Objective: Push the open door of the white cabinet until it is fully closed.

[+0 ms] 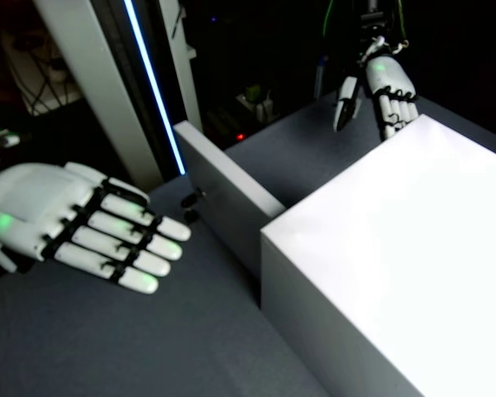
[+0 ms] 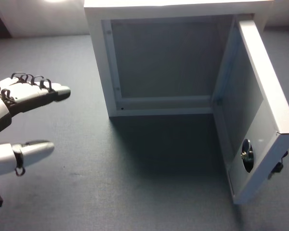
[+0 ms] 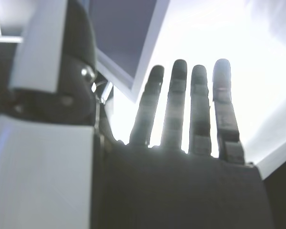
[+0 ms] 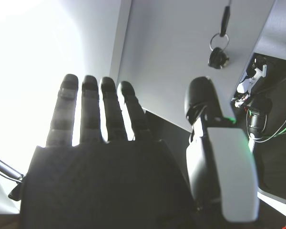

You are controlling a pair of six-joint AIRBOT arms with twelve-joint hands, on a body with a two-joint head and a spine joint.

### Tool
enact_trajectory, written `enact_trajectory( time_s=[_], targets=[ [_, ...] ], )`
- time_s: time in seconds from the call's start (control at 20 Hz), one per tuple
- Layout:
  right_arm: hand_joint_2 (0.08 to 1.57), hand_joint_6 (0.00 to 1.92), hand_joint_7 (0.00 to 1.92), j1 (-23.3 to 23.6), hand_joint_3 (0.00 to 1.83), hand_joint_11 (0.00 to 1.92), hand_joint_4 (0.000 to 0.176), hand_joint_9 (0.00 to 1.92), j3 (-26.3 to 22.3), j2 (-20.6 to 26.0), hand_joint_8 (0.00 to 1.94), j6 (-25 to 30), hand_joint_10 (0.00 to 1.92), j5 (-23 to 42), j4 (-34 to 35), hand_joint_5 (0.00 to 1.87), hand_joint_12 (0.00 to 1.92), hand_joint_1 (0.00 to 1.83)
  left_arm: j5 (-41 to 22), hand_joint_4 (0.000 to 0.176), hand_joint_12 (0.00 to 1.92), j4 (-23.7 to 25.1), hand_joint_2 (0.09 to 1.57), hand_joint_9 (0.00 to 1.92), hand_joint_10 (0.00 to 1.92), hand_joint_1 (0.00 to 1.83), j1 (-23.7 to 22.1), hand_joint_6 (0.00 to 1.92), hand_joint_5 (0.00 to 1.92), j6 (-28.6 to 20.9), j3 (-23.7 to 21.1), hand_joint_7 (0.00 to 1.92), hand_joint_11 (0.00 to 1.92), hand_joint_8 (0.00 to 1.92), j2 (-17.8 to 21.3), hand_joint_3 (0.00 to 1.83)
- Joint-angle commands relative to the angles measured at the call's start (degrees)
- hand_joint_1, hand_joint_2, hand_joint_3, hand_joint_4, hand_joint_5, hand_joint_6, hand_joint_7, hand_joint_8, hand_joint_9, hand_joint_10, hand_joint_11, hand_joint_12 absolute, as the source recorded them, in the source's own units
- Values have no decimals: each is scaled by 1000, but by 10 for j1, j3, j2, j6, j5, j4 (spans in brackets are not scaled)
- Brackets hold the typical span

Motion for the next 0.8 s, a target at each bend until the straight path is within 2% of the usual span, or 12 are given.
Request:
enact_trajectory(
  time_s=[0.0, 0.1, 0.2, 0.3, 0.4, 0.45, 0.55, 0.7, 0.75],
  targets=[
    [1353, 34, 0, 7, 16, 0, 0, 0, 3, 0, 0, 2, 0, 63, 6, 50, 0, 291, -70, 0, 869, -15, 1311, 200, 23, 406, -5, 3, 247, -4, 1, 211, 0, 3, -2, 6],
    [1356, 29, 0, 6, 11, 0, 0, 0, 3, 0, 0, 4, 0, 61, 6, 51, 0, 285, -70, 0, 941, -15, 1305, 231, 17, 430, -5, 3, 264, -4, 2, 227, 0, 3, -2, 1],
    [1350, 31, 7, 4, 4, 0, 0, 0, 3, 1, 2, 9, 0, 58, 1, 73, 0, 367, -70, 0, 874, -15, 1316, 212, 4, 417, -5, 2, 258, -5, 2, 207, 0, 2, -3, 3],
    [1352, 25, 9, 3, 3, 0, 0, 0, 3, 2, 2, 15, 0, 55, -9, 76, 0, 375, -71, 0, 965, -17, 1317, 232, 7, 380, -4, 2, 264, -5, 3, 221, 0, 5, -3, 1],
    [1358, 27, 22, 3, 4, 33, 0, 0, 3, 5, 5, 27, 0, 50, -25, 92, 20, 374, -73, 0, 986, -20, 1307, 231, 4, 423, -4, 0, 257, -5, 3, 223, 0, 3, -3, 0],
    [1369, 6, 60, 3, 0, 6, 0, 37, 3, 6, 1, 30, 6, 48, -31, 135, 297, 379, -73, 0, 1045, -21, 1299, 248, 9, 432, -4, 2, 265, -5, 3, 235, 0, 6, -3, 0],
    [1377, 11, 99, 4, 0, 0, 0, 67, 2, 8, 4, 38, 14, 44, -45, 186, 524, 351, -74, 0, 1071, -23, 1290, 259, 9, 457, -3, 6, 285, -5, 3, 244, 0, 5, -3, 0],
    [1363, 31, 190, 8, 0, 0, 0, 135, 2, 8, 14, 47, 39, 39, -63, 268, 676, 310, -77, 0, 1051, -27, 1287, 249, 8, 447, -2, 2, 274, -5, 3, 226, 0, 3, -3, 0],
    [1362, 25, 192, 10, 0, 0, 0, 131, 2, 8, 7, 50, 35, 37, -69, 269, 664, 292, -77, 0, 1078, -27, 1283, 256, 9, 461, -2, 2, 277, -5, 3, 231, 0, 4, -4, 0]
  ],
)
